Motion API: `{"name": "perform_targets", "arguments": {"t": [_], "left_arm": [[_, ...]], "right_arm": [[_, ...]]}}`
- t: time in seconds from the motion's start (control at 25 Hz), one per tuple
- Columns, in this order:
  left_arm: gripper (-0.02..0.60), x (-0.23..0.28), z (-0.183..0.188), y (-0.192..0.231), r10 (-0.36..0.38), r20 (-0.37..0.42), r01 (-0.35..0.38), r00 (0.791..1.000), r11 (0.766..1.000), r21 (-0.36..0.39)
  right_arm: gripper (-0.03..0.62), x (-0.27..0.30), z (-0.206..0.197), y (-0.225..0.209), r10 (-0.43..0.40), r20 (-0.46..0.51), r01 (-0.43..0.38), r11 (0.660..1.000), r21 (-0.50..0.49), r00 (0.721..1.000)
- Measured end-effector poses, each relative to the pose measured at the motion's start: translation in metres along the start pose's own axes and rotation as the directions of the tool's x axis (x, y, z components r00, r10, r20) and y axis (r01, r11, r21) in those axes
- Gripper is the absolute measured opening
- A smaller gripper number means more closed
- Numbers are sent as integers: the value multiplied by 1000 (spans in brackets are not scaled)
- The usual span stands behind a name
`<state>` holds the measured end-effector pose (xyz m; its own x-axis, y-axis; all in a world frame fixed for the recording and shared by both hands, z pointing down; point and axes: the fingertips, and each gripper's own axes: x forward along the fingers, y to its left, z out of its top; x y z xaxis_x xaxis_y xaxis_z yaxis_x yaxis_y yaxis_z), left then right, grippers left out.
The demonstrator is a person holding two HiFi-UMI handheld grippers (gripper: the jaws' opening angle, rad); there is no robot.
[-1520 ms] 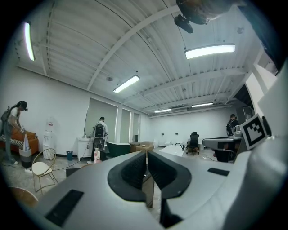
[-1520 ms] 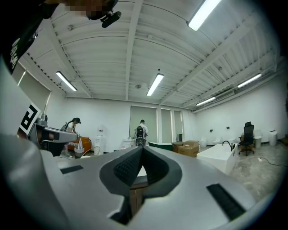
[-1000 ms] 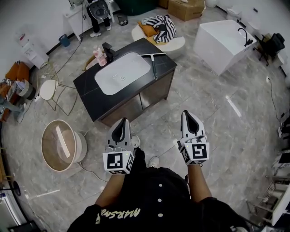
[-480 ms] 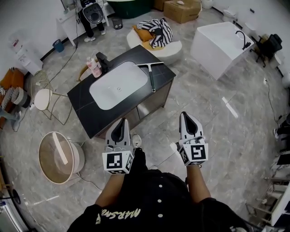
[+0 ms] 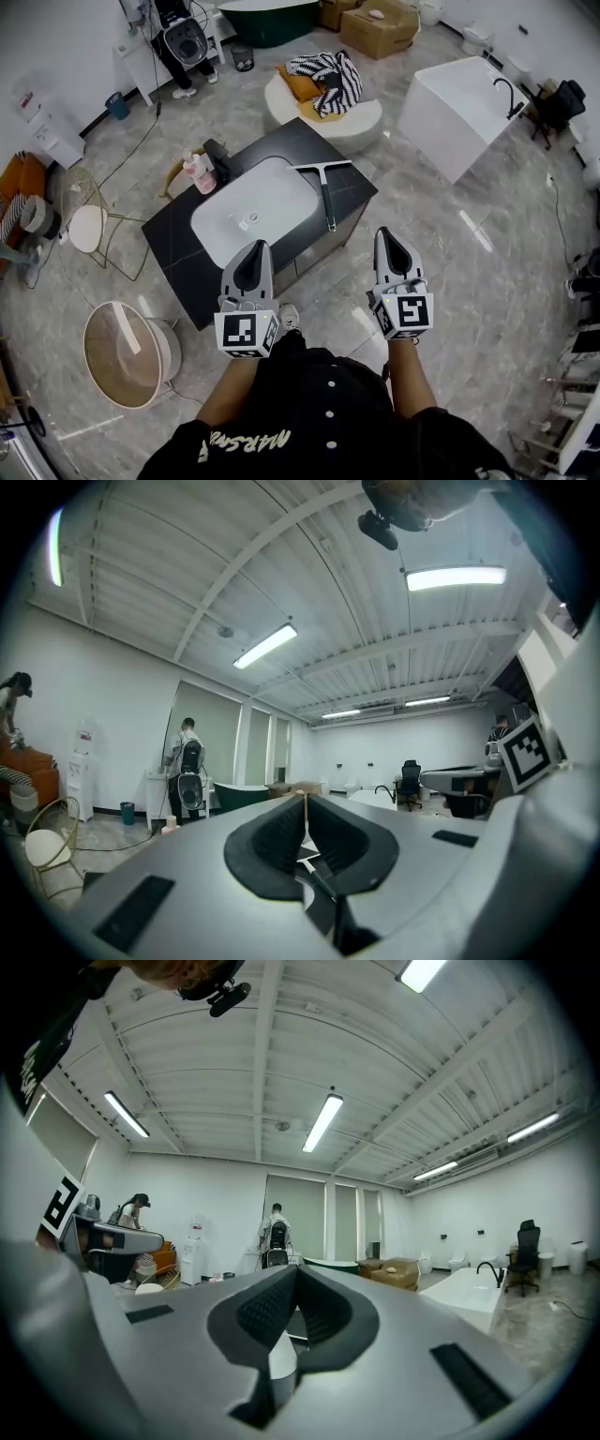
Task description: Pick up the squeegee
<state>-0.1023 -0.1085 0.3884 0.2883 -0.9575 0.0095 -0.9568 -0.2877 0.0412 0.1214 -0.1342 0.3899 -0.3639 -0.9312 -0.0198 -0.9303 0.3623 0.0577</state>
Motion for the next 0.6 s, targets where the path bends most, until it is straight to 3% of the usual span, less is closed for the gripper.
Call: {"name": "perform_targets", "arguments": {"t": [0.28, 0.6], "left_arm": [[18, 48, 5, 45, -20, -6, 20, 1000, 1000, -10], [18, 82, -9, 71, -46, -45, 45, 998, 999, -23]], "right_arm": [[-5, 69, 5, 9, -7, 3, 7, 1000, -4, 1000], [-5, 109, -14, 10, -29, -52, 29, 1000, 2, 998]]}}
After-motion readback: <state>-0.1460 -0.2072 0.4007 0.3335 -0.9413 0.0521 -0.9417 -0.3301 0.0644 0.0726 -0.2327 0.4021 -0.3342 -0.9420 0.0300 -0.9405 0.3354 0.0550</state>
